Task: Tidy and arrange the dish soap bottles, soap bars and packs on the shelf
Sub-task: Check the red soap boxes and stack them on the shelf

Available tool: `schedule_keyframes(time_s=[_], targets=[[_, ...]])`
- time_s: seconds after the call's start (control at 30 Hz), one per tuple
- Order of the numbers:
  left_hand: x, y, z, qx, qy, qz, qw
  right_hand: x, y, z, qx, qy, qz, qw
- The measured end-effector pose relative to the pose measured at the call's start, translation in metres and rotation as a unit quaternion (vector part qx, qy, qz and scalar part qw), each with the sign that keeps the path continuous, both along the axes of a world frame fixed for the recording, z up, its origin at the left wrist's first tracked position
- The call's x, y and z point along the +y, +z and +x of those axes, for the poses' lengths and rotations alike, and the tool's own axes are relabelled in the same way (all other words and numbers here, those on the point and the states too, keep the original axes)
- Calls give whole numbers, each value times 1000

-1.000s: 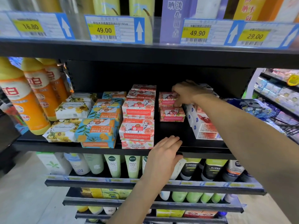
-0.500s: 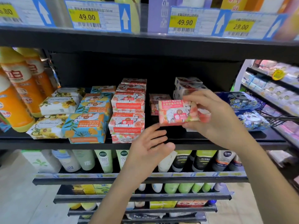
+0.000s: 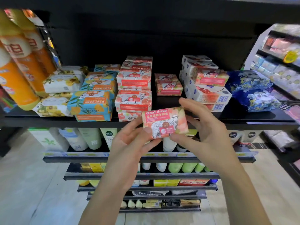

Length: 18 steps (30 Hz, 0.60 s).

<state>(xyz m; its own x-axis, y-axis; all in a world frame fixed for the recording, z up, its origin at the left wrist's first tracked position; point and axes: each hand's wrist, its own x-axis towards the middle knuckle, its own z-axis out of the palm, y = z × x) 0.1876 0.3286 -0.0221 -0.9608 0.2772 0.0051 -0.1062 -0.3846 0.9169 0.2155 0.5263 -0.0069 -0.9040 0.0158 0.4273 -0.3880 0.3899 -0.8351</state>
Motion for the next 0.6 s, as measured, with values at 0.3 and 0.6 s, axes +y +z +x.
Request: schedule_keyframes(time_s=[0.3, 0.6], targets=[[-19, -6, 6, 4, 17, -14, 1000, -40, -14, 7, -140, -31, -220, 965], [-29, -6, 7, 21, 4, -19, 1000, -46, -17, 10, -132, -33, -254, 958]])
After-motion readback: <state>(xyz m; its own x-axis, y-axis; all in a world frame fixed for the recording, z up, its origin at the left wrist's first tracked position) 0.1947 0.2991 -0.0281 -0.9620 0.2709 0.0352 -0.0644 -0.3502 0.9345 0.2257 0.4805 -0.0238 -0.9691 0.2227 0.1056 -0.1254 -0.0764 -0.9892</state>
